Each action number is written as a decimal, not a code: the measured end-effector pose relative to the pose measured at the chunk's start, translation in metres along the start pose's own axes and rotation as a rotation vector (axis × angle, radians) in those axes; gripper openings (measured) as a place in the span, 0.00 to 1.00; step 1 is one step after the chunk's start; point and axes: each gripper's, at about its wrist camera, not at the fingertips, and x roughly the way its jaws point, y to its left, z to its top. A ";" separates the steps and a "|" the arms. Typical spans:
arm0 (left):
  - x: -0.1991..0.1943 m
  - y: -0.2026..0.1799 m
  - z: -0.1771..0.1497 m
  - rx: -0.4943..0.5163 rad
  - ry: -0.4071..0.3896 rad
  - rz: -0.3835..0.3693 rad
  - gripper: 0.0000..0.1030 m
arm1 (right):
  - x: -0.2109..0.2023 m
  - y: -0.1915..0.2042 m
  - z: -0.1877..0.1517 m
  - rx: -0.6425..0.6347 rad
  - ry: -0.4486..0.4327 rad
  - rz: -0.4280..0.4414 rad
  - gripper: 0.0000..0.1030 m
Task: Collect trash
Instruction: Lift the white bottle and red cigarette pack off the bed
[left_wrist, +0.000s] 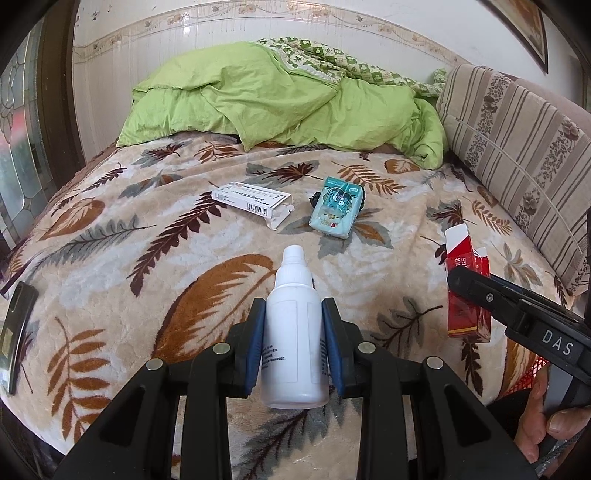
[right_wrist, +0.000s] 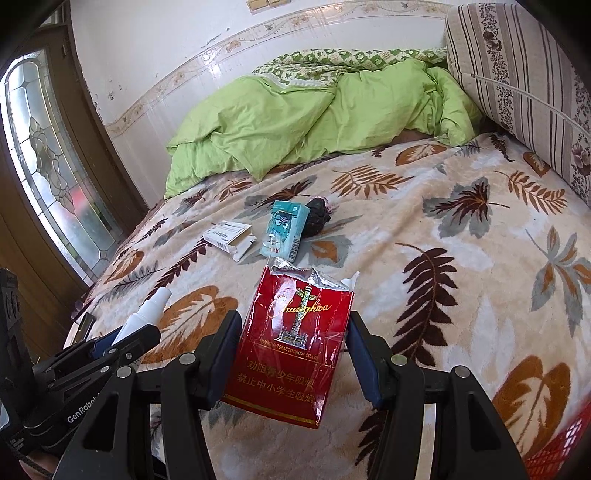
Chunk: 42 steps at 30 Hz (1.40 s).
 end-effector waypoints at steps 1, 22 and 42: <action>0.000 0.000 0.000 -0.002 0.000 -0.001 0.28 | 0.000 -0.001 0.000 0.006 0.002 0.003 0.59; -0.017 0.013 0.009 -0.029 -0.047 0.080 0.28 | -0.007 -0.003 -0.007 0.040 0.017 0.015 0.59; -0.022 0.035 0.011 -0.067 -0.071 0.129 0.28 | -0.008 -0.001 -0.009 0.025 0.025 -0.003 0.59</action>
